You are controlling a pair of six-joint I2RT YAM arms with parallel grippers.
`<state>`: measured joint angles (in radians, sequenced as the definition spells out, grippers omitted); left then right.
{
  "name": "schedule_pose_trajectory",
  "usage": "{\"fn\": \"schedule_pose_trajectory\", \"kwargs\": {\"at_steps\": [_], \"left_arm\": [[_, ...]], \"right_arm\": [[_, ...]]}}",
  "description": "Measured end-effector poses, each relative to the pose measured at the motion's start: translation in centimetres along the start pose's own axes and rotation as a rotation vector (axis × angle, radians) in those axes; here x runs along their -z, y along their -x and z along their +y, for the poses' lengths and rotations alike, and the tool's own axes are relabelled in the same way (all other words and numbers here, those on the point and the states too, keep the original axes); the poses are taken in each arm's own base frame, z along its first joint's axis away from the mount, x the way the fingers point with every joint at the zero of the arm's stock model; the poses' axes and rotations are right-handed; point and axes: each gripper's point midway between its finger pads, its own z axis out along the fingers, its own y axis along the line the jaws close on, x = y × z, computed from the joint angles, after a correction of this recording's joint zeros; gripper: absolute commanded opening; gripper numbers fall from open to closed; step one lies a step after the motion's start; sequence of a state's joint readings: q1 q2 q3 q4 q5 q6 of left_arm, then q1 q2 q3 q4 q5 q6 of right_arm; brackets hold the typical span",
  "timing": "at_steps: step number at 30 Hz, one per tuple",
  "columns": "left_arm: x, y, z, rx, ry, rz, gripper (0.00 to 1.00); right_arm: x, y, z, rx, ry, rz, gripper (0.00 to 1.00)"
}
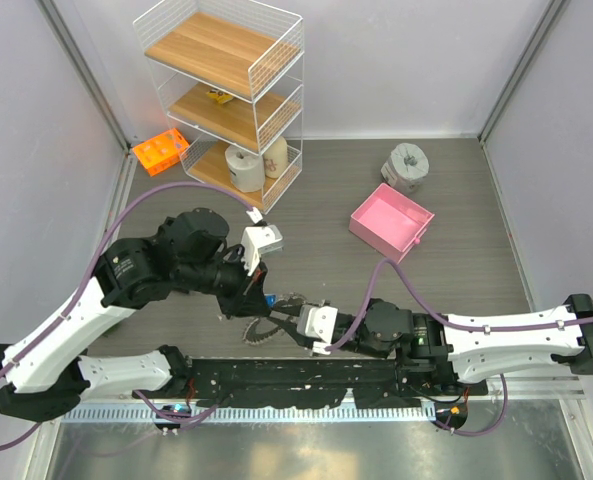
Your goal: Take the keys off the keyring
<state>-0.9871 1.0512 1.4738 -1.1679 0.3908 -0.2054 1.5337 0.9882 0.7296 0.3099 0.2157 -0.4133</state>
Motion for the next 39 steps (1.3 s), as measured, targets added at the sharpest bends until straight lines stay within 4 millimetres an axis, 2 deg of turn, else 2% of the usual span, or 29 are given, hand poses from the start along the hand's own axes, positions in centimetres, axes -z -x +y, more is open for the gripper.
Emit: {"fn": "schedule_pose_trajectory", "kwargs": {"at_steps": [4,8,16,26,33,39], "left_arm": [[0.2,0.1,-0.1,-0.004,-0.002,-0.011,0.0],[0.5,0.2,-0.2,-0.009,-0.003,-0.026,0.0],[0.6,0.1,-0.3,-0.006,-0.006,-0.022,0.0],[1.3,0.7,-0.8,0.011,-0.006,0.032,0.0],[-0.2,0.6,-1.1,0.099,-0.095,0.123,0.0],[-2.0,0.8,-2.0,0.19,-0.253,0.159,0.0]], "right_arm": [[0.0,0.1,-0.4,0.0,-0.024,-0.003,0.07],[0.0,0.4,-0.7,-0.002,-0.036,-0.014,0.05],[0.1,0.4,-0.7,0.016,-0.034,-0.016,0.05],[1.6,1.5,-0.7,0.068,0.012,-0.05,0.05],[2.0,0.6,0.2,0.202,0.082,-0.033,0.06],[3.4,0.0,0.4,0.327,0.104,-0.036,0.07]]}}
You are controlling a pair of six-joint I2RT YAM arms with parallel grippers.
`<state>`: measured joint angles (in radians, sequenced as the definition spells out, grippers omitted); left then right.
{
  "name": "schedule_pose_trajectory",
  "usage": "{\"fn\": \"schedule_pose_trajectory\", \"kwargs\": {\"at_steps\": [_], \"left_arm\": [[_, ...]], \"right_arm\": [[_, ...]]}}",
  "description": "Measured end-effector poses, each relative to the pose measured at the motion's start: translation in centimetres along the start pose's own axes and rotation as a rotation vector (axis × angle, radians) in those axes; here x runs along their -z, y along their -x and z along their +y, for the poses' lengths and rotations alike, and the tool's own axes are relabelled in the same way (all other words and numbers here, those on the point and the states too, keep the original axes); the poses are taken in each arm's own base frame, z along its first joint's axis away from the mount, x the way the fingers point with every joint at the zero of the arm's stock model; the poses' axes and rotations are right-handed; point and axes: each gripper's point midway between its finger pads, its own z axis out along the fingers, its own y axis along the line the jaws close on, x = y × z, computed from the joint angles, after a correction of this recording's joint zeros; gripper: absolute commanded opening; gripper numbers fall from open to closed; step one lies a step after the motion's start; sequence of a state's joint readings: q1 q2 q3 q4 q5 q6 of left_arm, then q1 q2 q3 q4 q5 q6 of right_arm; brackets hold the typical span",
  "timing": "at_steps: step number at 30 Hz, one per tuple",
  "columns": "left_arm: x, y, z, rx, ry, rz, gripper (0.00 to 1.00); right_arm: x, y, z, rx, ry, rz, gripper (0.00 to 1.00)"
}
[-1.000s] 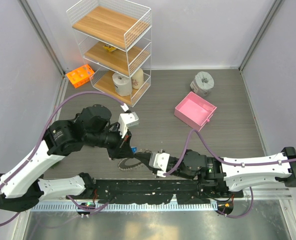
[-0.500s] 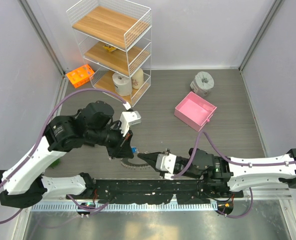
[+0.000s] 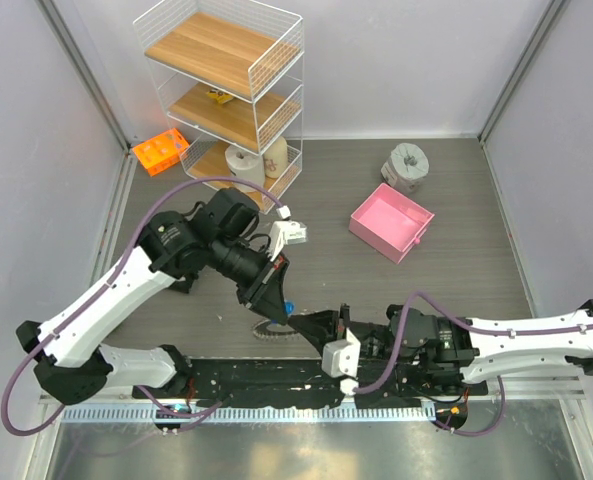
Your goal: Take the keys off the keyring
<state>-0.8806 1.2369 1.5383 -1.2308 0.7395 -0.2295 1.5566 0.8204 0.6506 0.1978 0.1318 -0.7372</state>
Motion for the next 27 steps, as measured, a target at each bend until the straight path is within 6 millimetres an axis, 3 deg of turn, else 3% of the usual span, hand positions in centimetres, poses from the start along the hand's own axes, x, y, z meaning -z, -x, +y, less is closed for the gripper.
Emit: {"fn": "schedule_pose_trajectory", "kwargs": {"at_steps": [8,9,10,11,12,17,22,27], "left_arm": [[-1.8,-0.8,0.5,0.149,-0.179,0.024,0.0],[-1.9,-0.9,0.7,0.167,-0.186,0.024,0.0],[-2.0,-0.9,0.9,0.187,-0.195,0.023,0.0],[-2.1,-0.9,1.2,0.2,-0.202,0.019,0.0],[-2.1,-0.7,1.2,0.206,-0.214,0.012,0.0],[-1.3,0.6,1.2,0.187,-0.23,-0.064,0.0],[-0.5,1.1,1.5,0.129,-0.165,-0.099,0.0],[0.2,1.4,2.2,0.068,-0.076,-0.119,0.0]], "right_arm": [[0.4,-1.1,1.8,0.235,0.01,0.043,0.07],[0.4,-1.4,1.9,0.249,0.011,0.056,0.15],[0.3,-1.7,2.0,0.267,0.01,0.069,0.31],[0.4,-1.9,1.9,0.272,0.008,0.075,0.57],[0.4,-2.1,2.0,0.272,0.005,0.08,0.61],[1.0,-2.2,2.0,0.244,-0.011,0.07,0.64],[2.8,0.0,-1.0,0.055,-0.123,0.009,0.54],[4.0,1.8,-3.1,-0.178,-0.205,-0.046,0.53]]}}
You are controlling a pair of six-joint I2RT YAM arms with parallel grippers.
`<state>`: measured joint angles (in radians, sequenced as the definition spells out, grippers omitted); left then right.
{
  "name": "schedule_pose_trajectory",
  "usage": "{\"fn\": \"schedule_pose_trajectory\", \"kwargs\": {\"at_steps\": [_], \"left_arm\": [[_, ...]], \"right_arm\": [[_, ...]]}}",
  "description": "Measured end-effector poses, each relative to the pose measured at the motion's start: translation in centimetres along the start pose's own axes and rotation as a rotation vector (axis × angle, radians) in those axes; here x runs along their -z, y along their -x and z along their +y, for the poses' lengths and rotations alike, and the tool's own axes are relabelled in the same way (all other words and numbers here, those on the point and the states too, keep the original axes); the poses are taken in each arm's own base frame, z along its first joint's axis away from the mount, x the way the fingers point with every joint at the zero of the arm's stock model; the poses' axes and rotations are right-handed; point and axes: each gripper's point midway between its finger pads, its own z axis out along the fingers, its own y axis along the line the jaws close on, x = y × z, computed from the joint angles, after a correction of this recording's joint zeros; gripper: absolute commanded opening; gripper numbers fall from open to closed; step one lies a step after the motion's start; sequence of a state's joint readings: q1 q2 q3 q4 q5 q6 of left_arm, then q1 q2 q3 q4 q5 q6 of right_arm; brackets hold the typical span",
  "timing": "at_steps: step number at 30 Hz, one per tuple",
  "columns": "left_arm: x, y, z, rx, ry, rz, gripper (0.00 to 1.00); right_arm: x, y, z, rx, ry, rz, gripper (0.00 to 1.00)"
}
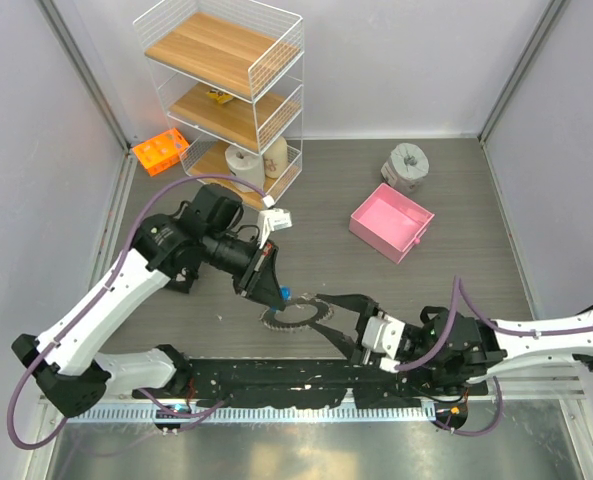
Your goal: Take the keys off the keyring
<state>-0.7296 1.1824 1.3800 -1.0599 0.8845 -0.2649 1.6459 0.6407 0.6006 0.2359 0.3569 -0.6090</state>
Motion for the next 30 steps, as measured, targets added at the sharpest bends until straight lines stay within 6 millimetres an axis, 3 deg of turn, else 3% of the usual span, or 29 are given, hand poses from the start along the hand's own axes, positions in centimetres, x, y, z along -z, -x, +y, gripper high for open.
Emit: {"fn": "schedule_pose_trajectory", "kwargs": {"at_steps": [6,9,12,21,25,30], "left_arm": [[1.5,-0.3,1.6,-0.12,0.153,-0.021,0.0],[2.3,-0.5,2.1,-0.192,0.209,-0.036,0.0],[3.1,-0.7,2.8,-0.301,0.271,-0.041,0.0],[4.2,-2.2,4.4,-0.636,0.344,0.004,0.0],[4.6,-2.9,4.0,-0.769,0.322,0.001,0.0],[5.0,-3.4,2.5,-0.891,0.262,-0.036,0.0]], "right_arm": [[-0.2,-1.0,-1.8,-0.199,-0.016,0.045,0.5],[-1.2,-1.6,-3.8,-0.3,-0.021,0.078,0.5],[-2.4,-1.8,-4.6,-0.383,0.01,0.092,0.47],[-5.2,-5.4,-2.0,-0.562,0.221,0.183,0.42],[-5.4,-4.7,-1.6,-0.598,0.289,0.13,0.42],[-5.6,-2.6,-0.8,-0.604,0.382,0.035,0.42]]}}
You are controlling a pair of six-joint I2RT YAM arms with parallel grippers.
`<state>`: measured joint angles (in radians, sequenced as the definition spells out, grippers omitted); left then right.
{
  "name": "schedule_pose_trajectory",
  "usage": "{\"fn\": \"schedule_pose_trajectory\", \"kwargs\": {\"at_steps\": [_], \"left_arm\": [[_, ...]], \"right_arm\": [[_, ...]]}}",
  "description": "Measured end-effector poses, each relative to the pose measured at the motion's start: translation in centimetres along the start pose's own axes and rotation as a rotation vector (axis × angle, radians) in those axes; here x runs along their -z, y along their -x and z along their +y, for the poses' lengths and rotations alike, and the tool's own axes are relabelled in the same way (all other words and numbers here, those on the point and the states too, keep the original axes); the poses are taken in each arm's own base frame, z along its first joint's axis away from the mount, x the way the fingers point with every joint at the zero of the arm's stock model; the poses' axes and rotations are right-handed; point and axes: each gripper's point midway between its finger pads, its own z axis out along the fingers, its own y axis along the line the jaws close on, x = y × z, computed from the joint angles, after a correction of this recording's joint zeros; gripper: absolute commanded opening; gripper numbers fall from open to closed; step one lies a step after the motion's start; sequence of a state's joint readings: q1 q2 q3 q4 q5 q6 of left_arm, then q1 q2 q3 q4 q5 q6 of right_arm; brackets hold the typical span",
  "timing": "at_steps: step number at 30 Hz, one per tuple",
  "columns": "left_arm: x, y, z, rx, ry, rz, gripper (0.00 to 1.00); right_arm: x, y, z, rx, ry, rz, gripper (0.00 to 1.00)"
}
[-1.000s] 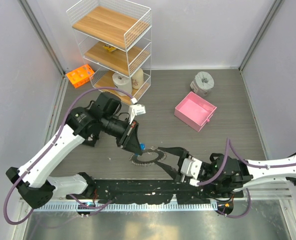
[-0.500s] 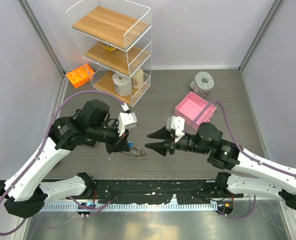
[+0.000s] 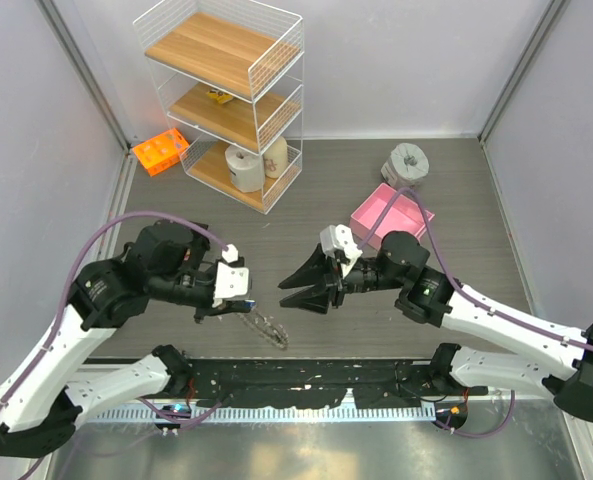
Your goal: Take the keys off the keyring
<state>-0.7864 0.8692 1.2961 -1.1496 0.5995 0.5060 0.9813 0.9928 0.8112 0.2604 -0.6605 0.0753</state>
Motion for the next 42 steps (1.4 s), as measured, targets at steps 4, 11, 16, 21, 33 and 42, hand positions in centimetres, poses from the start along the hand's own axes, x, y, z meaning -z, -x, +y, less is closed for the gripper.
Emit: {"fn": "schedule_pose_trajectory", "kwargs": {"at_steps": [4,11,16,21,33,42], "left_arm": [[0.2,0.7,-0.7,-0.052,-0.026,-0.044,0.0],[0.4,1.5,-1.0,-0.094,-0.047,-0.086,0.0],[0.4,1.9,-1.2,-0.104,-0.053,-0.105,0.0],[0.5,2.1,-1.2,-0.114,-0.048,-0.118,0.0],[0.5,2.3,-1.2,-0.116,-0.053,-0.127,0.0],[0.5,2.5,-1.5,-0.113,-0.065,-0.135,0.0]], "right_arm": [[-0.7,0.1,0.6,-0.01,0.064,-0.017,0.41],[-1.4,0.0,1.2,-0.032,0.131,-0.034,0.38],[-1.7,0.2,1.4,-0.036,0.16,-0.049,0.36],[-2.0,0.2,1.5,-0.043,0.169,-0.054,0.34],[-3.2,-1.3,2.1,-0.067,0.195,-0.027,0.34],[-3.8,-1.8,2.2,-0.073,0.201,-0.017,0.31]]}}
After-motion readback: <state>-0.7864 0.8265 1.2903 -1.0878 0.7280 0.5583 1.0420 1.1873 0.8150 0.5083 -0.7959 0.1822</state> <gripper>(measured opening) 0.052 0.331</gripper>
